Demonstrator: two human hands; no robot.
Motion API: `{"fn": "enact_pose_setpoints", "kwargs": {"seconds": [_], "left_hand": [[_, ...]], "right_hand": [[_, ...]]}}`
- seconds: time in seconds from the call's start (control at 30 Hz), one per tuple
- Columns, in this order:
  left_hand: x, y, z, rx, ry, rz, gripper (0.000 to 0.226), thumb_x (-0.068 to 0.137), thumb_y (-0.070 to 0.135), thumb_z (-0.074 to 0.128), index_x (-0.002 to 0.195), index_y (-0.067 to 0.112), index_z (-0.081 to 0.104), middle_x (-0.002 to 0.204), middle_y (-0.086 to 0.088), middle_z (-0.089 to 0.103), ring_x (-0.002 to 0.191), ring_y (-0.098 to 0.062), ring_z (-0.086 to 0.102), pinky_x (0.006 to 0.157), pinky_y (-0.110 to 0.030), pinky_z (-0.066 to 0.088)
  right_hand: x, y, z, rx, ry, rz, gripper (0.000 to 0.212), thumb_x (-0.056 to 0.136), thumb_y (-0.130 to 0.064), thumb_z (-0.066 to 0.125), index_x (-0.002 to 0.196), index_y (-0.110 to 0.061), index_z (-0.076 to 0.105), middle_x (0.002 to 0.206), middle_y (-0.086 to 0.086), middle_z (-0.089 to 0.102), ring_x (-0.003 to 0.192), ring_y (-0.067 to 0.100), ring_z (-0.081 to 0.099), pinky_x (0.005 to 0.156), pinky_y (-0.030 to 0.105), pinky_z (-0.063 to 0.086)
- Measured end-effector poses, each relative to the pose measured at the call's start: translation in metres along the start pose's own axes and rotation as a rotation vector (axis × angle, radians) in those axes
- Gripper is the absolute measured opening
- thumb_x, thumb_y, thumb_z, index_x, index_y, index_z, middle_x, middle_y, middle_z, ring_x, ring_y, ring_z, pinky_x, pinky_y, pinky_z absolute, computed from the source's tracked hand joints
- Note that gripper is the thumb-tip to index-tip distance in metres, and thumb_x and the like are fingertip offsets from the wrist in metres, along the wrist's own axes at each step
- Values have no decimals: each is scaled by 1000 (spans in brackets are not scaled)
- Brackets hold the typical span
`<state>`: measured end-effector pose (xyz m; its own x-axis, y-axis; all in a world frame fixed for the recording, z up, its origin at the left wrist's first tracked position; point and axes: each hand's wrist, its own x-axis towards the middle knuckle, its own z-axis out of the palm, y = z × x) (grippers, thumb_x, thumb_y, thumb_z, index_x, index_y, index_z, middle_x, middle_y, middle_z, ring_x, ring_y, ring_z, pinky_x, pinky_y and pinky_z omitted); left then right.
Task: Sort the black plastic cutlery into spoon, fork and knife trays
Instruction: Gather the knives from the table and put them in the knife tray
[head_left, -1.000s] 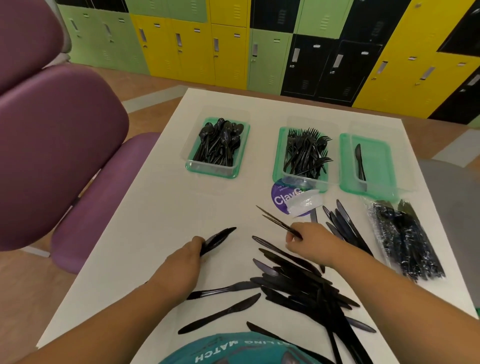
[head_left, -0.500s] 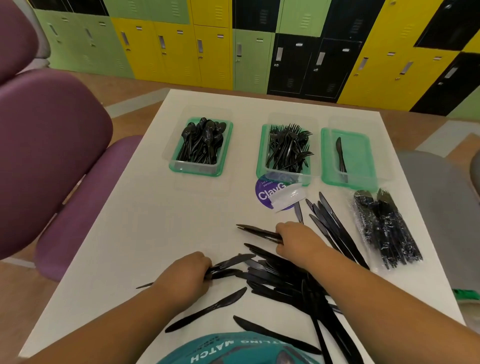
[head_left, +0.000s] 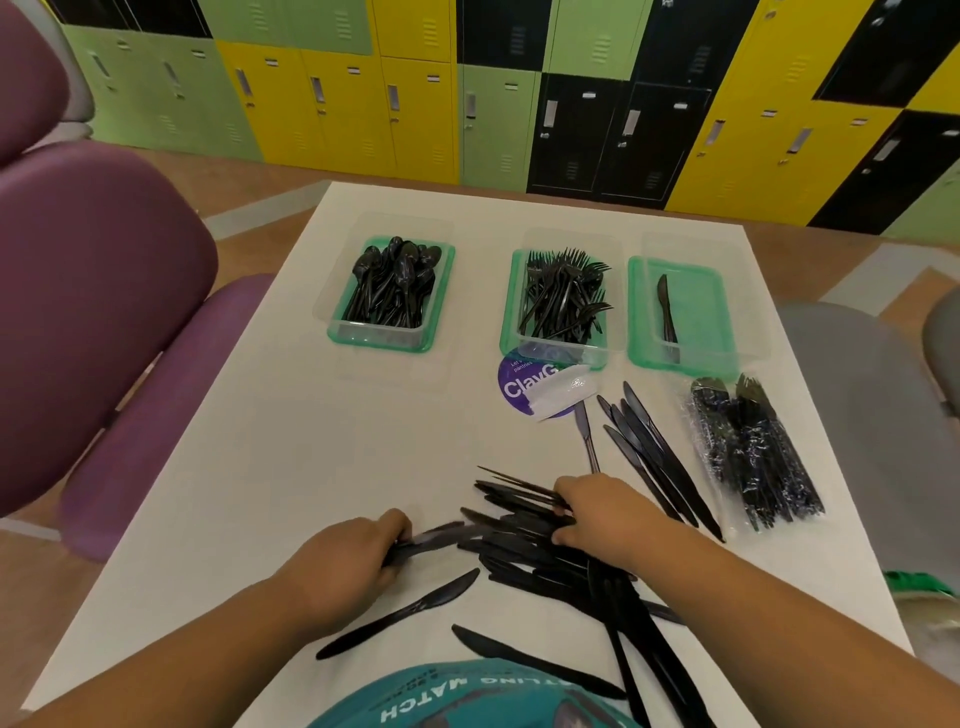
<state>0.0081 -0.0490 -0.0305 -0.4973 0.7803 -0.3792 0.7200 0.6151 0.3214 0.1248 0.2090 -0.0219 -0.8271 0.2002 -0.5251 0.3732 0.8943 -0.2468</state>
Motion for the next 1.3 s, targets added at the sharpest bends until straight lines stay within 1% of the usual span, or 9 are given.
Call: {"fn": "enact_pose_setpoints", "kwargs": {"seconds": [0.13,0.3,0.47,0.67,0.83,0.93,1.1,1.2,1.3], "left_hand": [[-4,1,0,79,-162,0,44,77,60,60,108,30,51,86,12,50,85,-14,52,69,-28,39],[1,1,7,70,-96,-11,14,87,44,51,89,30,49,74,13,44,75,-10,45,55,-16,27],[11,1,1,71,-80,-40,9,85,38,51,84,31,46,69,12,41,74,-11,46,55,-16,28],[17,0,-3,66,-36,-25,17,85,34,50,99,24,55,88,11,46,77,-11,46,61,-23,33],[21,1,-7,-8,20,-68,19,93,33,43,108,25,53,101,5,59,88,-14,56,72,-26,41],[34,15,-20,-253,121,-197,18,98,33,40,99,22,54,86,2,61,75,-14,57,67,-28,45],[61,58,-43,-1217,243,-421,25,98,32,48,107,9,52,67,-2,46,51,-13,42,52,-27,44],[72,78,-50,-1424,163,-386,32,90,42,58,95,10,55,59,1,38,49,-11,34,50,-26,37],[81,92,-52,-1560,153,-397,58,73,52,72,101,2,64,74,-18,64,66,-23,54,65,-37,49]], "right_hand": [[8,-2,1,53,101,45,29,92,-29,58,114,-12,52,110,9,62,97,24,60,71,25,39],[17,-4,-3,130,104,108,37,90,-28,63,120,-10,50,117,10,61,105,24,59,75,24,40],[25,-3,-6,82,71,134,40,90,-31,62,121,-8,54,122,10,51,110,24,55,84,28,42],[26,-5,-6,40,71,96,34,92,-24,60,122,-11,51,119,10,58,108,26,57,84,29,44],[24,-5,-3,-41,115,62,30,99,-29,47,121,-10,51,119,9,48,103,25,57,77,30,41],[24,-9,-11,5,231,44,31,100,-35,41,115,-10,52,113,8,52,96,22,54,71,28,34],[25,-37,-34,212,317,25,30,101,-35,38,108,-9,51,100,11,63,78,21,49,66,29,35],[26,-58,-37,376,346,70,30,101,-34,35,110,-9,48,100,12,62,88,26,57,71,31,40],[26,-75,-46,725,293,200,23,101,-28,37,103,-10,50,93,10,59,94,28,60,78,34,47]]}}
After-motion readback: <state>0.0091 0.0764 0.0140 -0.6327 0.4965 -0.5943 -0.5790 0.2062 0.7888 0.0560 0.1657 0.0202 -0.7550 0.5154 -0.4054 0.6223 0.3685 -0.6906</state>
